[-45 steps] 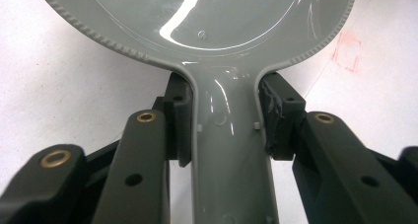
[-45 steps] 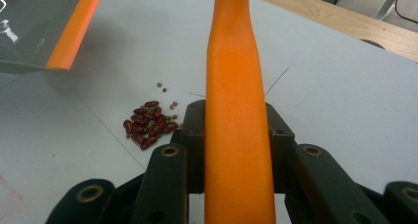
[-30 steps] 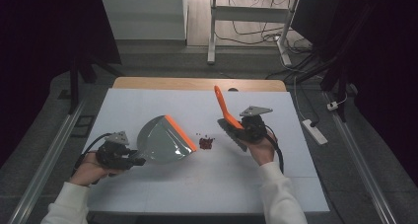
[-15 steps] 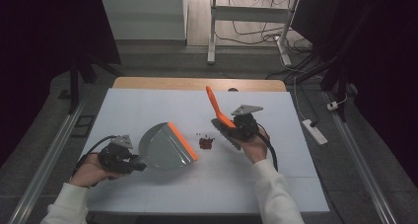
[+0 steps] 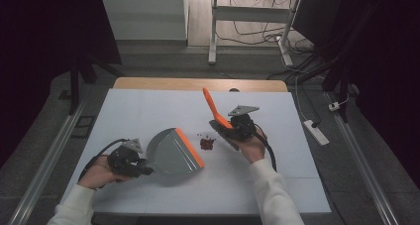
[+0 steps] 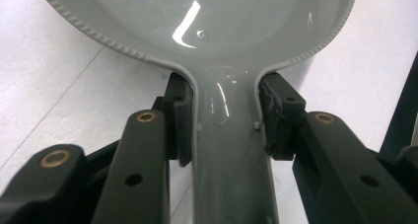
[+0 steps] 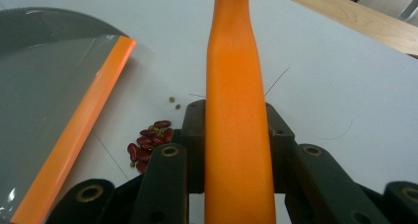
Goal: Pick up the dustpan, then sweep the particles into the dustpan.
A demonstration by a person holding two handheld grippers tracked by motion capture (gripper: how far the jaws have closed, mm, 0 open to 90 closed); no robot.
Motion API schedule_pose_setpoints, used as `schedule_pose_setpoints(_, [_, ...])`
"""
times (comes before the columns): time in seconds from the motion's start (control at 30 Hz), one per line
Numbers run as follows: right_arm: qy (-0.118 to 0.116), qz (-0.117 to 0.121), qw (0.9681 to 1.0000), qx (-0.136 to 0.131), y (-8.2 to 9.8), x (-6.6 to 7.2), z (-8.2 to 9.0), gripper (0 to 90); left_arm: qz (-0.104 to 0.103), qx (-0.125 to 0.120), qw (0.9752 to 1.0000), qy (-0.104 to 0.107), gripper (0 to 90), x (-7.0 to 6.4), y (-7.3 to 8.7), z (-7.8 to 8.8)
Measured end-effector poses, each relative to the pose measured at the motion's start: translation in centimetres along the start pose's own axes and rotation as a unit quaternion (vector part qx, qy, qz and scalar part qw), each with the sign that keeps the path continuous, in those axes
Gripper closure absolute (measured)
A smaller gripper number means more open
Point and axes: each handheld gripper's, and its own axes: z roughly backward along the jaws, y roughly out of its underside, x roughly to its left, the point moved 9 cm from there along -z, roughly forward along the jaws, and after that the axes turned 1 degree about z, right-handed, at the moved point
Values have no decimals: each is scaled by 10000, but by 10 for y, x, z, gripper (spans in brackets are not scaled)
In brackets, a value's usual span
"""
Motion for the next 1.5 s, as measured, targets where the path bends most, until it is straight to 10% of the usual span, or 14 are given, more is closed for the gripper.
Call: schedule_pose_setpoints(1.5, [51, 65, 9988, 492, 14, 2, -35, 702, 202, 59, 9996, 202, 618, -3, -11, -21])
